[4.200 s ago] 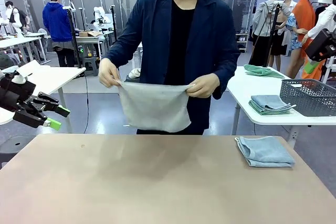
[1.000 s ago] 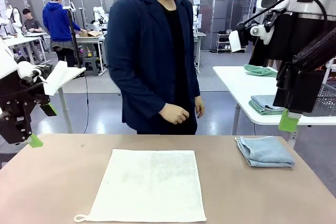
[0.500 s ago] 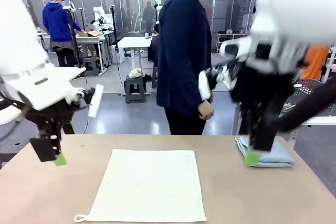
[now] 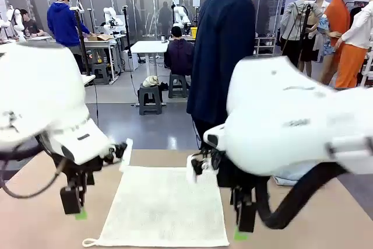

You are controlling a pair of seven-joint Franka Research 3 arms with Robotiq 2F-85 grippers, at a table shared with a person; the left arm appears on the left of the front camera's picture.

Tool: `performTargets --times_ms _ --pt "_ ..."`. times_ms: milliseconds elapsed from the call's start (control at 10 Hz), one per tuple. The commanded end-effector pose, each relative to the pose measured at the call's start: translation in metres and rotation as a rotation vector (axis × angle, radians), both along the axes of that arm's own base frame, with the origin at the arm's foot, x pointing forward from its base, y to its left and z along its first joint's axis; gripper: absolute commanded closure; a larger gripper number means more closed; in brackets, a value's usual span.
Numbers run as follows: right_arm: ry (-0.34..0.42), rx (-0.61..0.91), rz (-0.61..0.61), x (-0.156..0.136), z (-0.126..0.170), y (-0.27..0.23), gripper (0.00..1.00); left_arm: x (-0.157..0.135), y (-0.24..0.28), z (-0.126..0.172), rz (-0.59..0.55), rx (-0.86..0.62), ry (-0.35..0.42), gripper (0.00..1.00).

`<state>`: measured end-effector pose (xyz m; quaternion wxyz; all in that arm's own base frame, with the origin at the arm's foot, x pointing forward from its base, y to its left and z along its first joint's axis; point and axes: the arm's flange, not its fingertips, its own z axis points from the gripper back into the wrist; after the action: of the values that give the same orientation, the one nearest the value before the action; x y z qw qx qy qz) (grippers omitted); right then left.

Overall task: Fold the towels and place them in the basket.
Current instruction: When a person lays out a Towel with hook on the table, fold it in half twice.

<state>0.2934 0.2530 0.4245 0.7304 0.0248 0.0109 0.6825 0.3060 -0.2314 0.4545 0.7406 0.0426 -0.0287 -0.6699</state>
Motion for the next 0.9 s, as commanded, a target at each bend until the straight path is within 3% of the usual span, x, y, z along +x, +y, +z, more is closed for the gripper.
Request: performTargets --times_ms 0,200,500,800 --pt "0.016 0.021 0.072 0.017 -0.015 0.019 0.00 0.005 -0.007 -0.030 -0.050 -0.038 0.031 0.00" --pt "0.005 0.027 0.091 0.028 -0.032 0.024 0.00 0.005 -0.007 -0.065 -0.083 -0.073 0.051 0.00" --pt "0.017 0.048 0.083 0.035 -0.053 0.020 0.00 0.001 -0.004 -0.104 -0.147 -0.103 0.010 0.00" --pt "0.068 0.049 0.065 0.040 -0.065 0.020 0.00 0.003 -0.005 -0.109 -0.146 -0.110 -0.007 0.00"
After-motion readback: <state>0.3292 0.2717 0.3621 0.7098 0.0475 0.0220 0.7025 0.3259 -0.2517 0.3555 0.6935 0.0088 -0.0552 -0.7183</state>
